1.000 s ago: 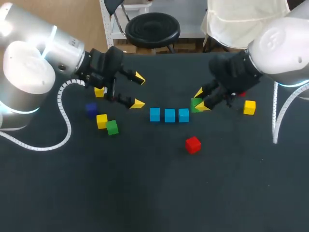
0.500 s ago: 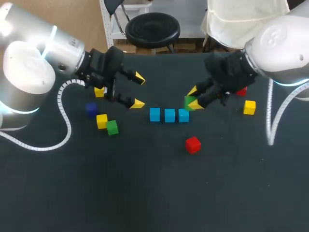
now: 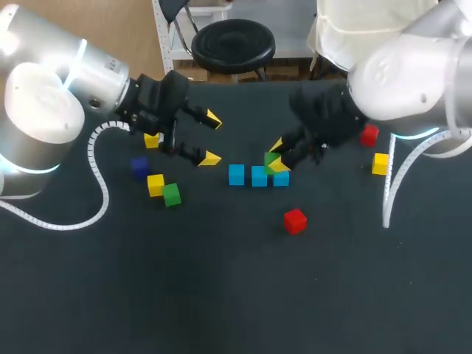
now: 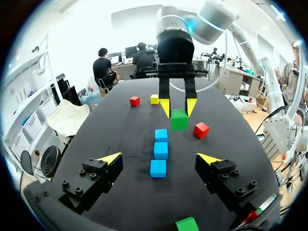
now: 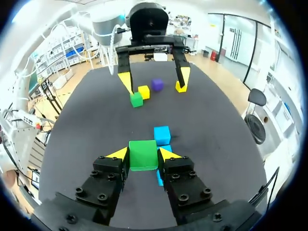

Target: Place the blue cubes, place green cubes on the blue cubes, place the yellow cubes on the green cubes, then place the red cubes on the yellow cubes, and place purple cube on the red cubes.

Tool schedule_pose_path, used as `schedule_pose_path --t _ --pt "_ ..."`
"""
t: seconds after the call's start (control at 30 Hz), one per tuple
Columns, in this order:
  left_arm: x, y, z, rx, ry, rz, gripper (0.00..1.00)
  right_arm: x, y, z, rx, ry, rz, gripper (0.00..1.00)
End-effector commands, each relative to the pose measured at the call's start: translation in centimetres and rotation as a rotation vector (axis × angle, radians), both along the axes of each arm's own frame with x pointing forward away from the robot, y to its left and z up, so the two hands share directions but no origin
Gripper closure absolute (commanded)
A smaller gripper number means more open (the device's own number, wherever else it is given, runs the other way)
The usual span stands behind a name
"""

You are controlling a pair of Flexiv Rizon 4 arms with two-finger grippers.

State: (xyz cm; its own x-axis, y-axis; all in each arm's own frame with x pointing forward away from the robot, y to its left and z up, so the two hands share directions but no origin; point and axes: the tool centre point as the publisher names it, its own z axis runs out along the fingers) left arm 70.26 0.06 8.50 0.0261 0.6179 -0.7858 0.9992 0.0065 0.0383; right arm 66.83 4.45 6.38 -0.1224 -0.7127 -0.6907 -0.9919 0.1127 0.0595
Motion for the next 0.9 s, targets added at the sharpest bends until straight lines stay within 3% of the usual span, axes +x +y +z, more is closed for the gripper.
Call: schedule_pose_path --t 0.03,0.27,0.9 --pt "0.1 0.0 -0.1 -0.003 -0.001 -0.002 0.00 -0.3 -0.4 -0.8 0.009 -0.018 -0.013 1.00" --pt "0.1 0.0 -0.1 -0.003 -0.001 -0.002 0.00 -0.1 -0.8 -1.4 -0.035 -0.033 -0.033 1.00" --pt "0.1 0.0 -0.1 -0.003 -0.001 -0.002 0.00 1.6 -0.7 -2.8 -0.054 -0.018 -0.004 1.00"
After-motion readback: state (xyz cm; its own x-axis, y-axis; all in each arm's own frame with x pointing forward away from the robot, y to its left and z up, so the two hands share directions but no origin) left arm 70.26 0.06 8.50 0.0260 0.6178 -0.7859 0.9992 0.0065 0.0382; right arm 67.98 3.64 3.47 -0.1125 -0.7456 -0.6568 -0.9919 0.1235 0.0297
